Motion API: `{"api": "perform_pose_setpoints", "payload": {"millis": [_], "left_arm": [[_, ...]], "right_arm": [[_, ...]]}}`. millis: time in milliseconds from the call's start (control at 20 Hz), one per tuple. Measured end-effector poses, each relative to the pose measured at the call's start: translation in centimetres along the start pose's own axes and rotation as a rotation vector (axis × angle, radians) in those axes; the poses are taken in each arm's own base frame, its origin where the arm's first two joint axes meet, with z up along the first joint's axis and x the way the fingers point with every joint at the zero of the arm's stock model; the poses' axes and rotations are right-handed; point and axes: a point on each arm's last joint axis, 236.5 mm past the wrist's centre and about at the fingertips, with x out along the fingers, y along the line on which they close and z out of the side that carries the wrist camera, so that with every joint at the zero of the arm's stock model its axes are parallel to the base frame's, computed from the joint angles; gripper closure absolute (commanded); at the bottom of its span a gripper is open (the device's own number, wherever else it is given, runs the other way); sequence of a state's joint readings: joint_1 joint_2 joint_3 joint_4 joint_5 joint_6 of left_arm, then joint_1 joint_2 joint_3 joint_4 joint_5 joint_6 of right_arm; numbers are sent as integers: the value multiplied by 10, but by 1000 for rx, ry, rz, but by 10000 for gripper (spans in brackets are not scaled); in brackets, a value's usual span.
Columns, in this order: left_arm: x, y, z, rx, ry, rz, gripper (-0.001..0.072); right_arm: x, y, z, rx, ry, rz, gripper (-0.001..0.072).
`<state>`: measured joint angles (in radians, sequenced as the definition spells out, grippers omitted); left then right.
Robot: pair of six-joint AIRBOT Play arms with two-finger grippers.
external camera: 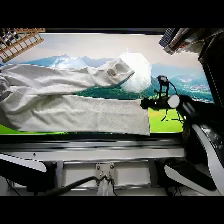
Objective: Fold the clothes and pants, and hang the long-sleeved shirts on hangers.
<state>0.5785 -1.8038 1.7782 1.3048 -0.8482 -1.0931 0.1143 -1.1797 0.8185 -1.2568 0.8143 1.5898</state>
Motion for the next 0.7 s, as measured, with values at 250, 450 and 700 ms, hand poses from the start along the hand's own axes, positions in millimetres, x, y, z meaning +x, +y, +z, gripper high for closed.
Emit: {"api": "perform_pose_setpoints", "payload": {"millis": [250,450,700], "left_arm": [[-2,-11,5,12,-6,-14,675],[-2,-15,5,10,-4,-22,676],[-2,-16,5,6,-2,-24,675]], "right_arm": [[29,-9,103,159,-110,53,239],[43,-19,177,309,-201,146,239],[75,-20,221,328,-154,217,215]]}}
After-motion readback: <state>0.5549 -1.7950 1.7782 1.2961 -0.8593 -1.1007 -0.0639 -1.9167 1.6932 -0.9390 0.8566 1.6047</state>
